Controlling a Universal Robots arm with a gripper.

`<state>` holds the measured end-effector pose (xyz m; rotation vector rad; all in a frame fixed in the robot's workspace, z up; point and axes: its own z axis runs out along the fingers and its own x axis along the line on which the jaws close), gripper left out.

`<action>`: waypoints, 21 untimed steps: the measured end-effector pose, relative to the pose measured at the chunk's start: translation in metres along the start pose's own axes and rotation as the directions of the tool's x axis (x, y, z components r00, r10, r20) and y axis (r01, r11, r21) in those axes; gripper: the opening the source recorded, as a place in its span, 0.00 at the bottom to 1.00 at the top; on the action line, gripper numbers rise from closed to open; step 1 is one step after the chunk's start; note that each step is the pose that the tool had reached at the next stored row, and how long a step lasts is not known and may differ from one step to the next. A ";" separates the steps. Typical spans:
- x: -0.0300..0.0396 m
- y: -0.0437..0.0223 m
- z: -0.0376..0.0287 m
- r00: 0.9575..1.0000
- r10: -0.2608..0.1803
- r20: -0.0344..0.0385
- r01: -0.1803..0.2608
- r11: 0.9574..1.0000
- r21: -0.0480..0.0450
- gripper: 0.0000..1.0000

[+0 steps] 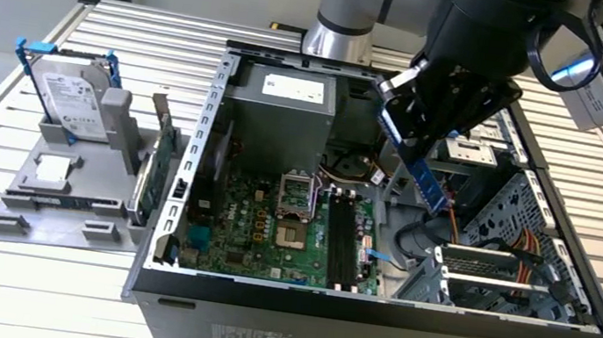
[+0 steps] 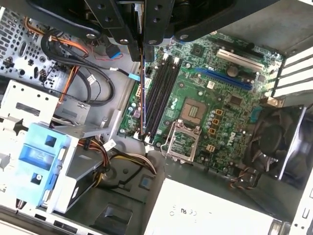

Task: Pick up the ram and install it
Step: 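Insert the ram into the slot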

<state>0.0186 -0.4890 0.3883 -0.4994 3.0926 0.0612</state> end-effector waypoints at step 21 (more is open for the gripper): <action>0.0000 0.0000 0.0000 0.994 0.111 0.004 -0.111 0.994 0.004 0.00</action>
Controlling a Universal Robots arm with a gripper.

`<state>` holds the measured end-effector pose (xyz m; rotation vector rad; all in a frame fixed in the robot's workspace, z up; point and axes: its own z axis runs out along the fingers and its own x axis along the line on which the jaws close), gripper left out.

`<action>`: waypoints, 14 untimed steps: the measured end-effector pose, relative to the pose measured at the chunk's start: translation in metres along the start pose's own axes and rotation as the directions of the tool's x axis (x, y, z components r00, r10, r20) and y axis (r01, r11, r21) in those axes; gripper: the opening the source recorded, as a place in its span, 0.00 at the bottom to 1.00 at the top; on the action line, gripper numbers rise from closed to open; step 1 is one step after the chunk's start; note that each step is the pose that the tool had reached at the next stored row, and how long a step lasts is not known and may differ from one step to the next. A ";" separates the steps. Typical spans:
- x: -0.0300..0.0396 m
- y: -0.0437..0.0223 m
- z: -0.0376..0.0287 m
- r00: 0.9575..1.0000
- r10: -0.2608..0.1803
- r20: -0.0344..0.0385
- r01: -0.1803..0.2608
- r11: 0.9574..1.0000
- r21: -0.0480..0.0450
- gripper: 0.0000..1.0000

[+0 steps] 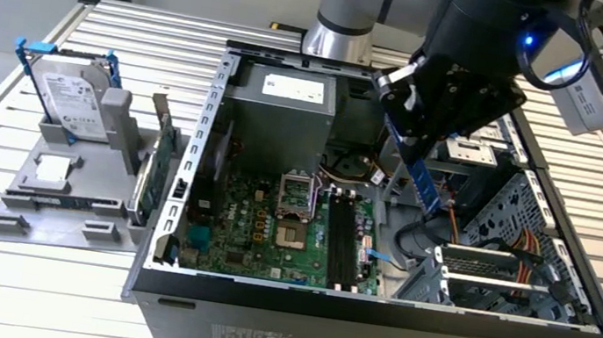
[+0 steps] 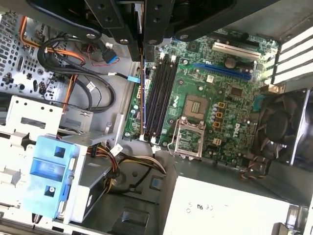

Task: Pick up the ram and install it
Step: 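Insert the ram into the slot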

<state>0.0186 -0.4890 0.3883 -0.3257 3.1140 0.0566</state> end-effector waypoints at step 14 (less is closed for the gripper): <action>0.0000 0.0000 0.0000 0.997 0.073 0.002 -0.073 0.997 0.003 0.00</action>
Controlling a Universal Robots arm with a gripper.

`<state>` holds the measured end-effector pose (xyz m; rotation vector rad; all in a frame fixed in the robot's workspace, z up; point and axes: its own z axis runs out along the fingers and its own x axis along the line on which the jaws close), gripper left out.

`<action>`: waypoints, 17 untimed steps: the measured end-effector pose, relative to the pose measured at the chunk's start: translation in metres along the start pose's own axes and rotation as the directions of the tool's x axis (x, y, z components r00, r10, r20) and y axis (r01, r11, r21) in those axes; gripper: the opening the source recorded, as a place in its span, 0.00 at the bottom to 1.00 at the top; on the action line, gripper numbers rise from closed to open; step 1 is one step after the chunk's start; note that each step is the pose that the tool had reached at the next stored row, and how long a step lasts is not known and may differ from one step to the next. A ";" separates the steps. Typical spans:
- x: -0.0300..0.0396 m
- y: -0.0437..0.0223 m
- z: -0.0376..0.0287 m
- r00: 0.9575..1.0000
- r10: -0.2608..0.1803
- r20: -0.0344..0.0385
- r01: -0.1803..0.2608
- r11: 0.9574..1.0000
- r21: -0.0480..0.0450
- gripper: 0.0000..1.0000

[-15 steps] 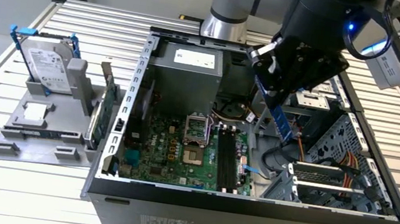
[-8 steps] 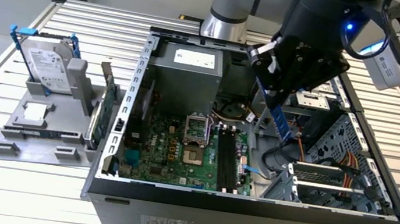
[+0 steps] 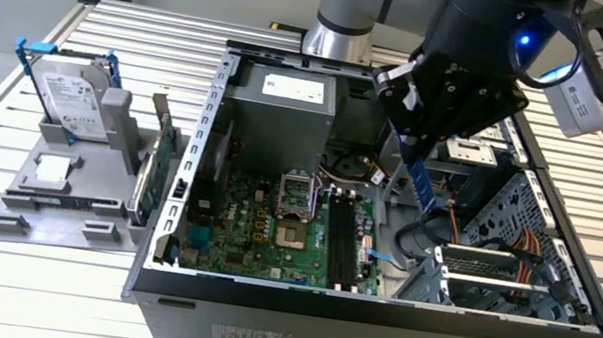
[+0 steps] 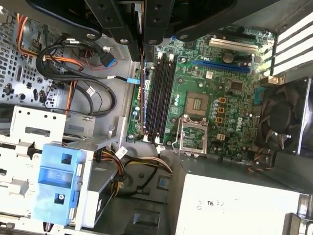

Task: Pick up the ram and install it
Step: 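Insert the ram into the slot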

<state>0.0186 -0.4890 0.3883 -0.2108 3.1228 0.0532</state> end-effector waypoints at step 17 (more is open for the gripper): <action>0.0000 0.0000 0.0000 0.996 0.084 0.003 -0.084 0.996 0.004 0.00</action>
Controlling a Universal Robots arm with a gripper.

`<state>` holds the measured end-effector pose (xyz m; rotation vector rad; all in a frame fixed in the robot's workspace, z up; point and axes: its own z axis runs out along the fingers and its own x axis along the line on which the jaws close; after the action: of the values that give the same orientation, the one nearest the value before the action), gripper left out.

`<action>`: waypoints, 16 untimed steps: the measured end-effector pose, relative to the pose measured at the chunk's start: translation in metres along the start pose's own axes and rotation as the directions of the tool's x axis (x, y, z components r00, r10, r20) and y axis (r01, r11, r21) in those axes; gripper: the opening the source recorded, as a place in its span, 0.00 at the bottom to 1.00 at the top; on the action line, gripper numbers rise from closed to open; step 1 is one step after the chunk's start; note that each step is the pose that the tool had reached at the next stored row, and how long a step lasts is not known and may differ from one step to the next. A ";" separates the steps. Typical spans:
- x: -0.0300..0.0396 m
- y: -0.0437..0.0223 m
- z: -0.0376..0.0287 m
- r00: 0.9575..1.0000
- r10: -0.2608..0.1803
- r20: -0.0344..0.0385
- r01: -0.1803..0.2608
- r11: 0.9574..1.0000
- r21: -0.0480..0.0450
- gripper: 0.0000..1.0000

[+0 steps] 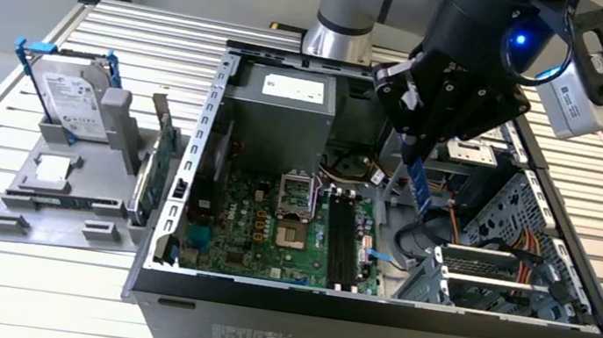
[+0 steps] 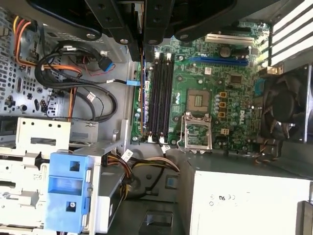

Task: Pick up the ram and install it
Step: 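Insert the ram into the slot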

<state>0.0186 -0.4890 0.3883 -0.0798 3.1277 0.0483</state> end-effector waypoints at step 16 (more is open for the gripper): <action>0.0000 0.0000 0.0000 0.999 0.052 0.002 -0.052 0.999 0.001 0.00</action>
<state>0.0186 -0.4890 0.3883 0.0012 3.1280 0.0466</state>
